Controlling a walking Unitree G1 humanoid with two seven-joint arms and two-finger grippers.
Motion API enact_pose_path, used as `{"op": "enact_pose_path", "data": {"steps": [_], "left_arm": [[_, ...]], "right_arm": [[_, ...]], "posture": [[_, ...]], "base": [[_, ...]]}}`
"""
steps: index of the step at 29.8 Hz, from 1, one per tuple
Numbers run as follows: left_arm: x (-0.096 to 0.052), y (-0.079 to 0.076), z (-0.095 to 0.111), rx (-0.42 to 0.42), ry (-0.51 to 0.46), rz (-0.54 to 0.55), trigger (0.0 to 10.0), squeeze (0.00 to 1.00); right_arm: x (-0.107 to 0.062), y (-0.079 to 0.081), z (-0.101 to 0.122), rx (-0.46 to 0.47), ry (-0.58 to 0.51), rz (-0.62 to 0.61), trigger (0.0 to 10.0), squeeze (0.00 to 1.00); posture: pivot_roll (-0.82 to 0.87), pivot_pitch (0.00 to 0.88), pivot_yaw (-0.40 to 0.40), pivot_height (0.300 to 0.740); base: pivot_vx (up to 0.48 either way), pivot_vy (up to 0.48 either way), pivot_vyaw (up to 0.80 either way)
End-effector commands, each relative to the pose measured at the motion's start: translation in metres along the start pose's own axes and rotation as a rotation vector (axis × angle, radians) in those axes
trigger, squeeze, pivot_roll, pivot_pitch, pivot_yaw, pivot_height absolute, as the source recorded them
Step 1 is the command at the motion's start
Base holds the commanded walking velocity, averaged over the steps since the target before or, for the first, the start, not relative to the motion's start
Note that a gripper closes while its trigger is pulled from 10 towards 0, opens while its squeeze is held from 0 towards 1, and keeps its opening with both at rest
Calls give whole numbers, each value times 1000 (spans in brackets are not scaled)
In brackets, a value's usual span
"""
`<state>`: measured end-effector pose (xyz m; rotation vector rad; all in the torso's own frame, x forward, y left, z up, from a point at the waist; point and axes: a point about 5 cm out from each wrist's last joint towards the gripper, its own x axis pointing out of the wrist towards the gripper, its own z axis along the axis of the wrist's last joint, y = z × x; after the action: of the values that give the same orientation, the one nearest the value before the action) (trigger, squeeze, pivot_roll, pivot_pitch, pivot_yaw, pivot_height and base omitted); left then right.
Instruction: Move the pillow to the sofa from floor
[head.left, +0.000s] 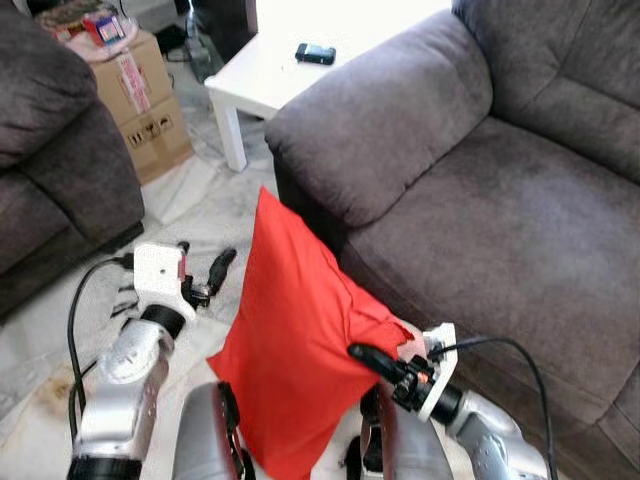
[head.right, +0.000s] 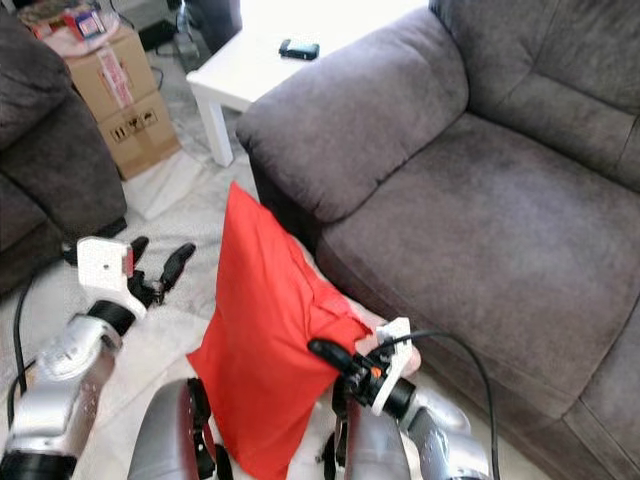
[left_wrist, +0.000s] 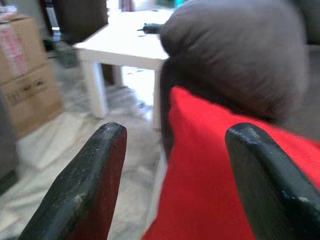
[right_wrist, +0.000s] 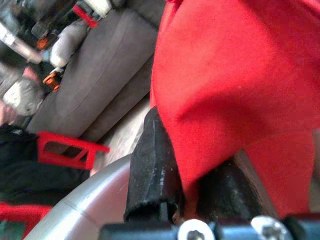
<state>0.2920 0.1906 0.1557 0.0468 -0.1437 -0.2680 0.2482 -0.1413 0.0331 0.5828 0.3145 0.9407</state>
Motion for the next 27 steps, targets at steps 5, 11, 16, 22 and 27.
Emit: {"op": "enact_pose_path", "data": {"steps": [5, 11, 16, 22, 27], "left_arm": [[-7, 3, 10, 31, 44, -130, 10000, 0], [-9, 16, -5, 26, 74, 55, 10000, 0], [-12, -5, -19, -34, 63, 115, 10000, 0], [-8, -30, -23, -60, 42, 89, 10000, 0], [-4, -33, -23, -53, 33, 71, 10000, 0]], "right_arm": [[-7, 9, 4, -36, 30, 69, 10000, 0], [-4, -12, 16, -121, -73, -213, 10000, 0], [-1, -14, 27, -120, -216, -347, 10000, 0], [4, -9, 29, -104, -293, -372, 10000, 0], [5, -8, 30, -109, -312, -391, 10000, 0]], "posture": [[7, 189, -61, 567], [0, 181, -59, 567], [-7, 176, -57, 567], [-12, 171, -53, 567], [-16, 161, -46, 567]], "base": [[0, 0, 0], [0, 0, 0], [0, 0, 0], [0, 0, 0], [0, 0, 0]]}}
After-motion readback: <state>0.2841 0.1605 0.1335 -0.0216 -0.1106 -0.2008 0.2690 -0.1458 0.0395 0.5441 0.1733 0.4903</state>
